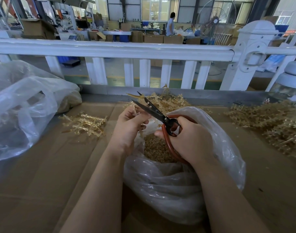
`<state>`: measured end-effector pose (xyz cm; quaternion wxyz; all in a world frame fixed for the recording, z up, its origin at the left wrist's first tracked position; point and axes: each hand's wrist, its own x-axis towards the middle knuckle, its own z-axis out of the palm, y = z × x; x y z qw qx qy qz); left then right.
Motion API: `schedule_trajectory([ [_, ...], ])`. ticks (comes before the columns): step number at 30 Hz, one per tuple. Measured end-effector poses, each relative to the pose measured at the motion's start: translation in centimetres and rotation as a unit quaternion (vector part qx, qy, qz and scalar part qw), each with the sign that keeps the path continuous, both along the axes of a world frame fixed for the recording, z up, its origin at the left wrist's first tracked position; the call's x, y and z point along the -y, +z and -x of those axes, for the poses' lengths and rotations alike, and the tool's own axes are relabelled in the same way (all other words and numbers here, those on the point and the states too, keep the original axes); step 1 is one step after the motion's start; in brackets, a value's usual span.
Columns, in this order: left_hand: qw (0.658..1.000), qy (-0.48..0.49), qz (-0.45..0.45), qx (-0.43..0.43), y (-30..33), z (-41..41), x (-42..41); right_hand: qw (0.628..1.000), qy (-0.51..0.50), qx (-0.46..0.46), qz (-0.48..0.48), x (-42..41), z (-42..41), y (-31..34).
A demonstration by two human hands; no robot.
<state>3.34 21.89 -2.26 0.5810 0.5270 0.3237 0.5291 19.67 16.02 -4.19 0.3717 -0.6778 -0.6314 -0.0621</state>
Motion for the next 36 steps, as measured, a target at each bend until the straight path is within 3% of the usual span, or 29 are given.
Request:
schedule_trajectory([
  [5,0.998,0.031,-0.046,0.0,-0.05,0.06,-0.15,1.0,-0.006,0.005,-0.005,0.07,0.1,-0.01],
  [13,0.995,0.057,0.025,0.073,-0.01,0.43,-0.54,1.0,-0.014,-0.01,-0.018,0.2,0.06,0.08],
  [36,0.997,-0.066,-0.003,0.047,0.02,0.33,-0.03,1.0,0.003,0.001,0.002,-0.17,0.07,-0.28],
])
